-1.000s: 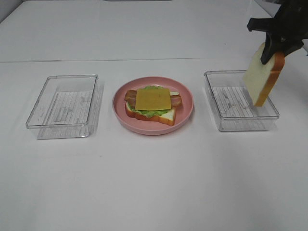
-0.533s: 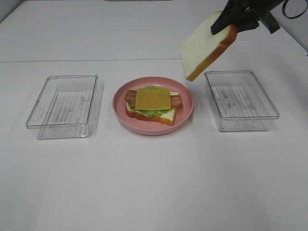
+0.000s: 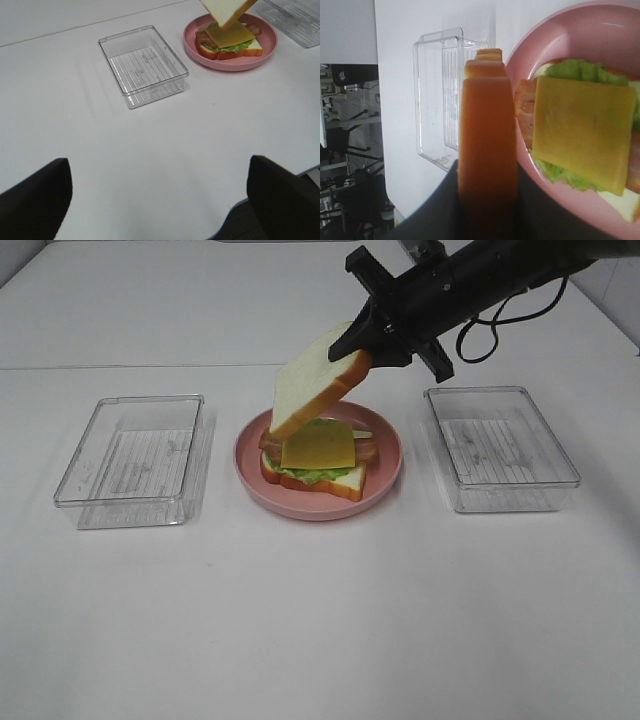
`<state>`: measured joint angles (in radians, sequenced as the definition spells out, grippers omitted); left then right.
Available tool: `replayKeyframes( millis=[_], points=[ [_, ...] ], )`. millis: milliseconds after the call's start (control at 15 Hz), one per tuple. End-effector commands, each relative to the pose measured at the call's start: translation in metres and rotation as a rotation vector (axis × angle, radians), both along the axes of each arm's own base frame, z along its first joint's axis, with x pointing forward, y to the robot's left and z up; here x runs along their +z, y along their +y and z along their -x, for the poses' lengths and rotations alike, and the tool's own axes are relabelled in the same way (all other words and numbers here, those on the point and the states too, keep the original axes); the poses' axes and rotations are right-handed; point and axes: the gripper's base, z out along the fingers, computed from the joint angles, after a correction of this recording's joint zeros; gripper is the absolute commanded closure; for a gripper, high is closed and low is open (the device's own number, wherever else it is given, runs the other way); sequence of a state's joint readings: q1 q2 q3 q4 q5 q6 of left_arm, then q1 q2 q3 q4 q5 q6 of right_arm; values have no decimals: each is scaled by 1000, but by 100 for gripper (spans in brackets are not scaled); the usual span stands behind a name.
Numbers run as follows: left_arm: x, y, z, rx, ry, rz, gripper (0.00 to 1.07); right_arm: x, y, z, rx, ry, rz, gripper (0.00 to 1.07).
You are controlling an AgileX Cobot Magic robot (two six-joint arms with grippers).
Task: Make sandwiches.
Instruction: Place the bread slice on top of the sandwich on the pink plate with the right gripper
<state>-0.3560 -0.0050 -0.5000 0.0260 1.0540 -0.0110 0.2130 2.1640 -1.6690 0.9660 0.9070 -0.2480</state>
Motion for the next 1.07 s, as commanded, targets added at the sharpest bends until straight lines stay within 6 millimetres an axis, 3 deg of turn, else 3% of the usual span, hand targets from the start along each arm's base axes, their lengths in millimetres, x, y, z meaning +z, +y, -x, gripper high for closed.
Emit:
replayKeyframes(
  millis=[67,400,667,867,933,1067],
  points=[
    [0,1,2,0,-27,11,17,-18,8,-3,-12,33,-51,107],
    [0,1,2,0,-27,11,17,-56,14,-7,-22,125,-111,107],
    [0,1,2,0,-27,11,17,-61,13,-8,-27,118,-103,107],
    [0,1,2,0,-27,11,17,-68,8,-6,-24,143,-2,107],
    [0,1,2,0,-27,11,17,-70,6,-5,-21,152,30,101],
    [0,1,2,0,-27,11,17,-72,4,-4,-7,149,65,80]
  ],
)
